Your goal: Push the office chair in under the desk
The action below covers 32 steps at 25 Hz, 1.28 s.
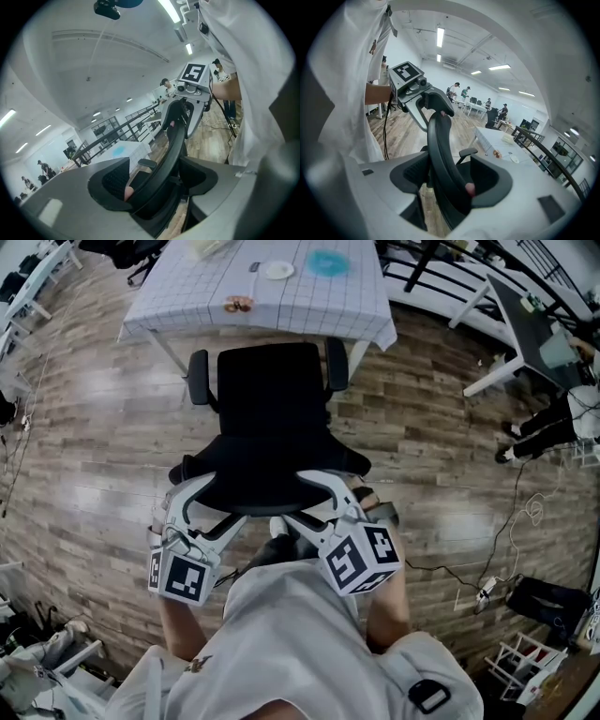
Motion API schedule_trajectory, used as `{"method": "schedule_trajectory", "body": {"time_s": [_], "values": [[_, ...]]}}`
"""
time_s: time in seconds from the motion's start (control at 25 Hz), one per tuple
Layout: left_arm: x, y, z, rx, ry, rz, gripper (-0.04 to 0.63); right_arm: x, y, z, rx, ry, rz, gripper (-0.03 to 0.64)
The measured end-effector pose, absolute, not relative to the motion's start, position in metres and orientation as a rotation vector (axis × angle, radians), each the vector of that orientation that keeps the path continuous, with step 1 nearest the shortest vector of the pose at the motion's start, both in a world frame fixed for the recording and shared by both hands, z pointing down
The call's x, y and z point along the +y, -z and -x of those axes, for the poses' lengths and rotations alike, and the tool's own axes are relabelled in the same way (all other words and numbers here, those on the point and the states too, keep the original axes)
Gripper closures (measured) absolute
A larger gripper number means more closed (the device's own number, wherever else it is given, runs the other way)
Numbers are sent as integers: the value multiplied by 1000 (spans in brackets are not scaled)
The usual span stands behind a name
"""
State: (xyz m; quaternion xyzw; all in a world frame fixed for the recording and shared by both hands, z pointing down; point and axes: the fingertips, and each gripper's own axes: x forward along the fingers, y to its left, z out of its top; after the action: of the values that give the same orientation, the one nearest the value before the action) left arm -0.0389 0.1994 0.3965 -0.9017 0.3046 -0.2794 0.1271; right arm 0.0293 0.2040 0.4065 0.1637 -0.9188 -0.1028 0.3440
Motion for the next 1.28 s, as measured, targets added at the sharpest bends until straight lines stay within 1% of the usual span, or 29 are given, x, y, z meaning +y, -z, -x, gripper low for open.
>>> {"method": "schedule_trajectory", "body": {"time_s": [1.28], "values": [[156, -395, 40, 907, 826, 2661, 258, 162, -405, -27, -2391, 241, -368, 341]]}}
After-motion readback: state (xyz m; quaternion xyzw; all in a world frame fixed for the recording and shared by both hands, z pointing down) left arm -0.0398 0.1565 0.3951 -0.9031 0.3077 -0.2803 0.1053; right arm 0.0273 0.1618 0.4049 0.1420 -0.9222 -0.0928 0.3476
